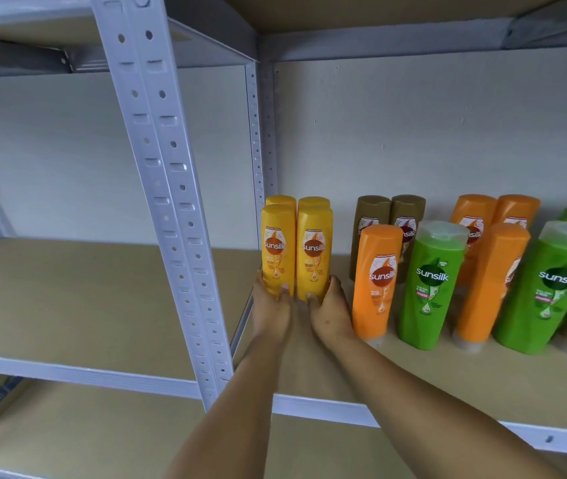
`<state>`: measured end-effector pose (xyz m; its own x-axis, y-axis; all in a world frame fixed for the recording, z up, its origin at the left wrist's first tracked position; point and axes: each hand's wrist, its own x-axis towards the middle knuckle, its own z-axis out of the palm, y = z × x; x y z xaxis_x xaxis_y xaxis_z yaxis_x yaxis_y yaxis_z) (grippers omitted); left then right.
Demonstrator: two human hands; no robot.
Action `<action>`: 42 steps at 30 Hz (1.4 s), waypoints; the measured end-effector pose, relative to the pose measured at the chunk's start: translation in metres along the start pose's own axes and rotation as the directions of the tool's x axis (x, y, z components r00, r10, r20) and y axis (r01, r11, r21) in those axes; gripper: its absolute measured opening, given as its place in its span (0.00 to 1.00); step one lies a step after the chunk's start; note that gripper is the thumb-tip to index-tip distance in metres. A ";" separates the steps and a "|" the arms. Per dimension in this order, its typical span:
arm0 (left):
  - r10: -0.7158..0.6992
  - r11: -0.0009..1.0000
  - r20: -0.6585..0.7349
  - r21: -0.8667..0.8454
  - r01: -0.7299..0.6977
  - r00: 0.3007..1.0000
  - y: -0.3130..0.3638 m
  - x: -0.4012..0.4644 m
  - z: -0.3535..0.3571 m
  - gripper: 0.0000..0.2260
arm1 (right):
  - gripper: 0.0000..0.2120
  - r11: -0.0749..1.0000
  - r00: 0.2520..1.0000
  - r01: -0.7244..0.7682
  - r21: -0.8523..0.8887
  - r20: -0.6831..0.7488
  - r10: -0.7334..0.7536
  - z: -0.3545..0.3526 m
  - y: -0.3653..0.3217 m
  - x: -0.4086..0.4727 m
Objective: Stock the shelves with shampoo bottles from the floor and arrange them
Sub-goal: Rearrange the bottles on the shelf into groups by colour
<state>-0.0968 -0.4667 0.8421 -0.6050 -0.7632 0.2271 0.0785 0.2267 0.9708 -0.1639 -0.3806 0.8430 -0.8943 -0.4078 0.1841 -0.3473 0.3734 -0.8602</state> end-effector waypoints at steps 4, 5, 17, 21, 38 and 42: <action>0.023 0.992 0.008 0.120 -0.024 1.000 -0.004 -0.017 -0.004 0.19 | 0.22 0.999 1.000 0.028 0.041 0.011 -0.029 -0.002 -0.004 -0.014; 0.026 0.988 0.021 0.149 -0.029 0.999 -0.002 -0.022 -0.005 0.18 | 0.22 0.998 0.999 0.030 0.047 0.022 -0.031 -0.002 -0.004 -0.017; 0.019 0.738 0.187 0.661 -0.140 0.982 0.017 -0.097 -0.033 0.23 | 0.25 0.942 0.930 0.245 -0.228 0.329 -0.163 -0.051 -0.007 -0.096; 0.076 0.593 0.261 0.764 -0.254 0.962 0.027 -0.125 -0.039 0.22 | 0.24 0.895 0.899 0.317 -0.314 0.401 -0.178 -0.092 -0.006 -0.127; 0.324 0.570 0.311 0.689 -0.447 0.893 0.147 -0.139 0.074 0.24 | 0.26 0.737 0.893 0.447 -0.507 0.202 -0.402 -0.308 0.005 -0.087; 0.349 0.563 0.306 0.687 -0.459 0.886 0.171 -0.118 0.094 0.24 | 0.26 0.674 0.856 0.504 -0.540 0.209 -0.472 -0.337 -0.004 -0.049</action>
<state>-0.0866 -0.2807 0.9742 -0.7510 -0.4121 0.5159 -0.2227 0.8936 0.3897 -0.2133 -0.0815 0.9978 -0.5429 -0.7000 0.4640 -0.8370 0.4962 -0.2307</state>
